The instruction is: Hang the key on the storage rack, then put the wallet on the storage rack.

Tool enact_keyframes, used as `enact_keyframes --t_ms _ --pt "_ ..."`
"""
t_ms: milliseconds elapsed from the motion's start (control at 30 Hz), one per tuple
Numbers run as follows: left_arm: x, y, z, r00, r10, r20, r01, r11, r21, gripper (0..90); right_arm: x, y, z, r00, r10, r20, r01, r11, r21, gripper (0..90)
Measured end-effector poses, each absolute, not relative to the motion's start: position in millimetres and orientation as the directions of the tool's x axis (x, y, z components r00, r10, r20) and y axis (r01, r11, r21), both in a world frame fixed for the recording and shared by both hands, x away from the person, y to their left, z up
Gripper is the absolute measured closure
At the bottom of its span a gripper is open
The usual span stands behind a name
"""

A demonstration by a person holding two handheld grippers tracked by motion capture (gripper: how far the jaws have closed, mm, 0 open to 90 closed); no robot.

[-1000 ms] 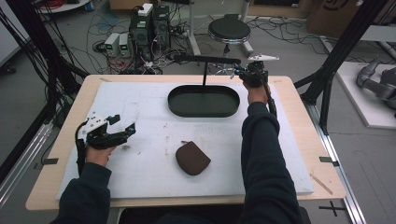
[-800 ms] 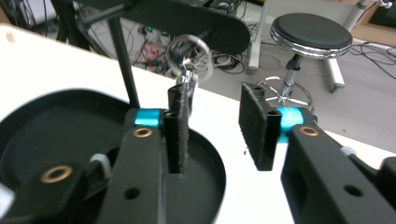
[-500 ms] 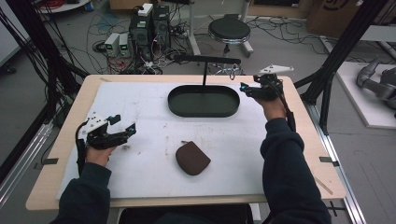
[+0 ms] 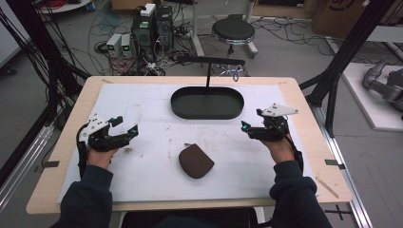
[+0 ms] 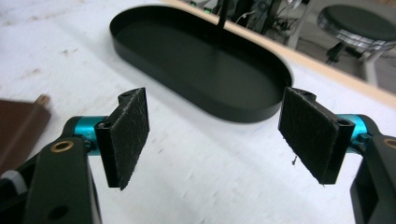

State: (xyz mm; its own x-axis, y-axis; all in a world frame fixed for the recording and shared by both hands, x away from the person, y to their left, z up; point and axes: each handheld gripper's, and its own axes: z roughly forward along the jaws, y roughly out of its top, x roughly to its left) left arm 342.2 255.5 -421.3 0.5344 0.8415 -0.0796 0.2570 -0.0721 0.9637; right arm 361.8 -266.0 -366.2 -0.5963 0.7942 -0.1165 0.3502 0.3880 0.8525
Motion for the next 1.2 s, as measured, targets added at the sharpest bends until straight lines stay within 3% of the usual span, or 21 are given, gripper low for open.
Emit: enact_keyframes --t_ms 600,1000,1200 --pt "344 253 -422 0.539 0.839 -0.074 0.255 -0.078 0.964 23.1 354 -231 -388 -0.672 0.740 -0.037 0.390 0.396 0.832 21.2" --pt "342 251 -421 0.534 0.843 -0.057 0.256 -0.097 0.962 23.2 334 -165 -405 -0.802 0.596 -0.046 0.318 0.490 0.811 21.2" --pt "342 252 -421 0.536 0.843 -0.053 0.257 -0.103 0.961 23.1 330 -136 -424 -0.843 0.538 0.002 0.343 0.535 0.772 21.2"
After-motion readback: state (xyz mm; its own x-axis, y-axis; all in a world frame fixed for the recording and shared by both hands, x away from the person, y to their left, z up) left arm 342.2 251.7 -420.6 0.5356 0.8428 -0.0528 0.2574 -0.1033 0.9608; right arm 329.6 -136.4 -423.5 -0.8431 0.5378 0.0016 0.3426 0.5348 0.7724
